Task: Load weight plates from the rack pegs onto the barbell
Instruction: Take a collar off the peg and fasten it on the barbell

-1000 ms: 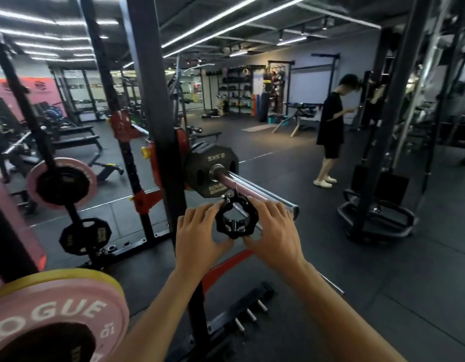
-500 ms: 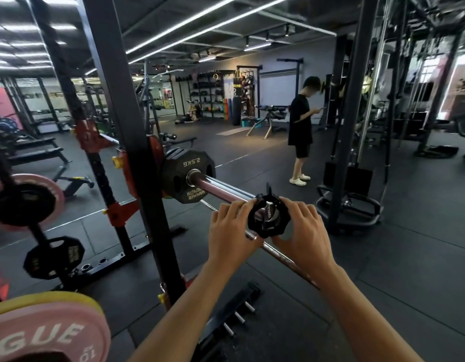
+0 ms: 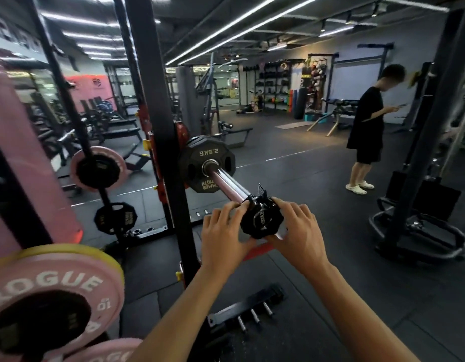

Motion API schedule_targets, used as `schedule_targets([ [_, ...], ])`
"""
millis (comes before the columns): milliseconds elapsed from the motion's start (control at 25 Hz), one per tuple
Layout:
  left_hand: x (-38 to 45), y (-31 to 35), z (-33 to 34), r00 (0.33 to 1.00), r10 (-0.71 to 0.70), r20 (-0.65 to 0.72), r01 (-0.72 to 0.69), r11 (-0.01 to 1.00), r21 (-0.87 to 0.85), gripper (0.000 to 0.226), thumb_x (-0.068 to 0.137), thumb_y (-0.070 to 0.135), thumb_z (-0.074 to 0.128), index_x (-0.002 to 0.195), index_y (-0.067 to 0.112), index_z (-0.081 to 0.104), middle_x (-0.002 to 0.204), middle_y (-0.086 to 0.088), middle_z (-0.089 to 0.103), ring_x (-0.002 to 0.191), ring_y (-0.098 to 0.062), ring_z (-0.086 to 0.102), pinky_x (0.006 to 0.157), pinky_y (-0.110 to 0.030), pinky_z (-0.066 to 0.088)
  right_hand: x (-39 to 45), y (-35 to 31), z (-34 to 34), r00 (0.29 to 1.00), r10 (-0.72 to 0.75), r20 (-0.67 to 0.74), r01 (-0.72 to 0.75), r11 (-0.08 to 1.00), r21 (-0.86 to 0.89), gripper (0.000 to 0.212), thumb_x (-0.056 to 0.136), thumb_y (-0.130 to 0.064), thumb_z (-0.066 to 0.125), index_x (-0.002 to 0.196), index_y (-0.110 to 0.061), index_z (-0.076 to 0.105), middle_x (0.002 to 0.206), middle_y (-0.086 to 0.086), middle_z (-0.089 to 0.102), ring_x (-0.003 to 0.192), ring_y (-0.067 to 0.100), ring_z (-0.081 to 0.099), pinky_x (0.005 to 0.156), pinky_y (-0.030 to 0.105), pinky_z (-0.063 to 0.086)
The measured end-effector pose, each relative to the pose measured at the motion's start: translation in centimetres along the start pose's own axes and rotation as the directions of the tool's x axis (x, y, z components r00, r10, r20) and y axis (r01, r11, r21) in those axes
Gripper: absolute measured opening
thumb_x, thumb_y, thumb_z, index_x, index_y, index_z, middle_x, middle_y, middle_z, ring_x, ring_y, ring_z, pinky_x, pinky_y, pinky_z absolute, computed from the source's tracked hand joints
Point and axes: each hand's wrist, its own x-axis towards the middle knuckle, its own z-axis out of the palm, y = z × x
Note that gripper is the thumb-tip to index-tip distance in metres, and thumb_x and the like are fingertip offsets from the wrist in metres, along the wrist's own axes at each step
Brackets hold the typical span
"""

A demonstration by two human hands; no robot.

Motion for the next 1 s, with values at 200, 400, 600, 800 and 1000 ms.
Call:
schedule_targets([
  [200,0.1,0.9,0.1,0.992,-0.129,0.006,0.128,0.984,0.127,0.069,0.069,0.052,0.076,0.128,0.021,0.055,0.118,0.003,0.060,0.106,-0.020,0.056,0.090,-0.038,0.047,2.5,1.9,1.6,0.990,-0.133,0.054,0.123,0.981,0.152,0.073,0.070,-0.028,0.081,0.135,-0.021,0.048,0.120,-0.002,0.062,0.104,0.026,0.055,0.086,0.043,0.048],
  [400,1.2,0.2,0.3,0.979,-0.201,0.041,0.190,0.964,0.188,0.065,0.069,0.060,0.063,0.121,0.020,0.057,0.116,0.003,0.060,0.104,-0.020,0.056,0.086,-0.037,0.046,5.2,2.8,2.7,0.961,-0.256,0.104,0.234,0.955,0.184,0.081,0.072,-0.025,0.078,0.143,-0.026,0.039,0.124,-0.001,0.059,0.103,0.026,0.054,0.083,0.044,0.050],
  [600,3.2,-1.6,1.8,0.970,-0.233,0.074,0.218,0.962,0.165,0.083,0.064,0.057,0.079,0.130,0.020,0.046,0.117,0.006,0.059,0.105,-0.016,0.053,0.090,-0.033,0.044,8.5,3.8,4.4,0.941,-0.288,0.180,0.239,0.938,0.250,0.096,0.063,-0.009,0.083,0.143,-0.012,0.031,0.121,0.003,0.062,0.107,0.025,0.052,0.087,0.041,0.050],
  [800,5.0,-5.4,4.9,0.971,-0.241,0.006,0.237,0.958,0.163,0.079,0.068,0.053,0.079,0.133,0.020,0.048,0.129,0.005,0.056,0.116,-0.016,0.047,0.096,-0.035,0.045,11.8,4.1,8.5,0.924,-0.362,0.125,0.325,0.914,0.242,0.076,0.067,-0.023,0.079,0.133,-0.009,0.045,0.119,0.008,0.063,0.099,0.029,0.055,0.076,0.044,0.053],
  [1000,8.1,-9.1,7.9,0.950,-0.312,-0.016,0.310,0.936,0.166,0.065,0.078,0.053,0.055,0.131,0.014,0.053,0.131,0.001,0.055,0.121,-0.018,0.046,0.101,-0.037,0.043,16.7,4.5,13.2,0.897,-0.425,0.120,0.404,0.900,0.165,0.076,0.075,-0.033,0.076,0.138,-0.014,0.039,0.123,0.005,0.057,0.106,0.025,0.052,0.085,0.042,0.049],
])
